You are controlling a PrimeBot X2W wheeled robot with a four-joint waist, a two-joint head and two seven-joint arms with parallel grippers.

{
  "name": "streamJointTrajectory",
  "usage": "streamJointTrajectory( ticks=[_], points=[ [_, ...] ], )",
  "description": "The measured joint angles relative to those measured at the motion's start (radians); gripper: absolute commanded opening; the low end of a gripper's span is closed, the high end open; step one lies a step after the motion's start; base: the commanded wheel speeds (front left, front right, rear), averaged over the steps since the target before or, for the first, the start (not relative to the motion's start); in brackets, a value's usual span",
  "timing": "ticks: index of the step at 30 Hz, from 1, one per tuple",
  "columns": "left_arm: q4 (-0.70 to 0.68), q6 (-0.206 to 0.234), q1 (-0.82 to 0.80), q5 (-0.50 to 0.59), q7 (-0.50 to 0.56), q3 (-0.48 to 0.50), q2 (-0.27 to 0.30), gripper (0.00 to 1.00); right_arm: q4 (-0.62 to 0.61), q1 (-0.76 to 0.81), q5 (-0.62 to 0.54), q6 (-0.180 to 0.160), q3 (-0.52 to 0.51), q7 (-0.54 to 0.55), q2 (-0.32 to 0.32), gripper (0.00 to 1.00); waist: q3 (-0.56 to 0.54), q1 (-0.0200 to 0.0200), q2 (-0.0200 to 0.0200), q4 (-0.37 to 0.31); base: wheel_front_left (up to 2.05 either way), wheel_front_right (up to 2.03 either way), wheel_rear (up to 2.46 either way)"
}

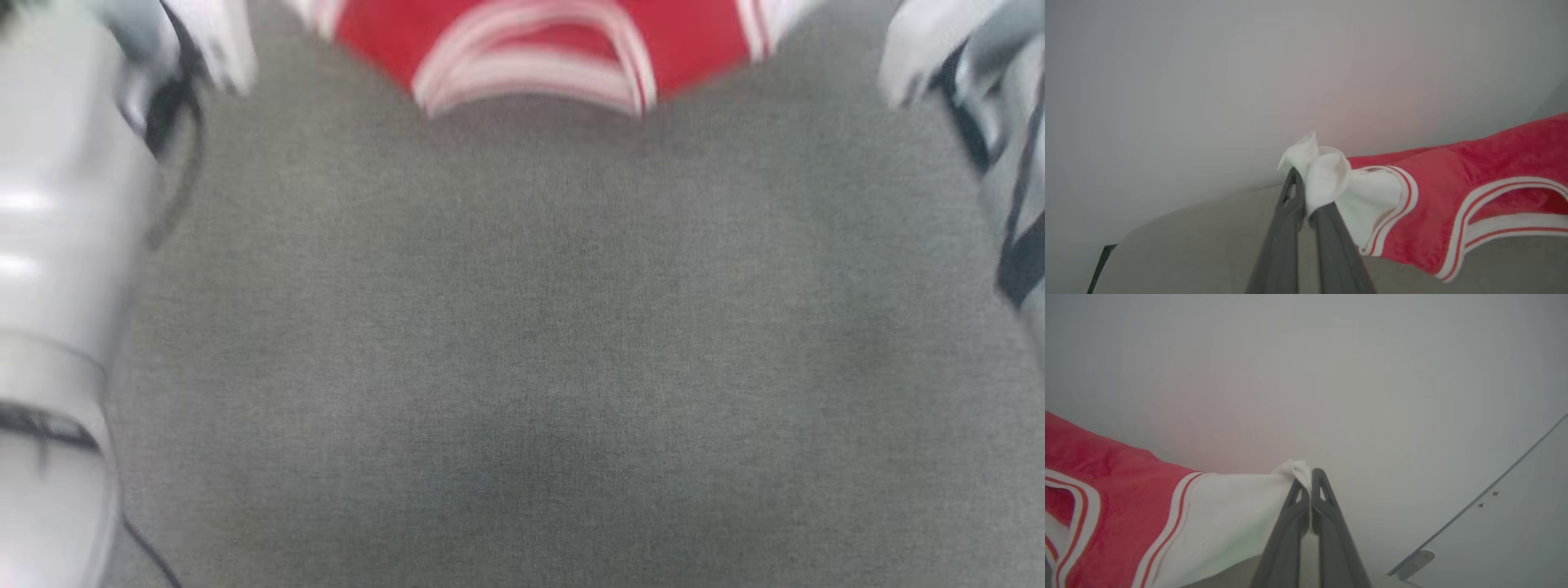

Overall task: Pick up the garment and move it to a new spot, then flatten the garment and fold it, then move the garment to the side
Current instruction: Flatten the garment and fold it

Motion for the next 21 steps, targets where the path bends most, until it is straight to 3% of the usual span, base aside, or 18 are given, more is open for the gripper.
streamJointTrajectory(
  ticks=[7,16,21],
  points=[
    [-0.103,0.0,0.247,-0.147,0.19,-0.078,0.052,0.0,-0.083,0.204,0.266,0.0,0.208,0.149,-0.053,0.0,-0.09,0.0,0.0,0.006,0.0,0.0,0.0],
    [-0.309,0.004,0.452,-0.273,0.385,-0.089,0.184,0.0,-0.448,0.425,0.573,0.0,0.401,0.419,-0.316,0.0,-0.166,0.0,0.0,0.008,0.0,0.0,0.0],
    [-0.5,0.069,0.562,-0.315,0.49,-0.08,0.267,0.0,-0.641,0.532,0.694,0.0,0.432,0.563,-0.453,0.0,-0.181,0.0,0.0,0.01,0.0,0.0,0.0]
  ],
)
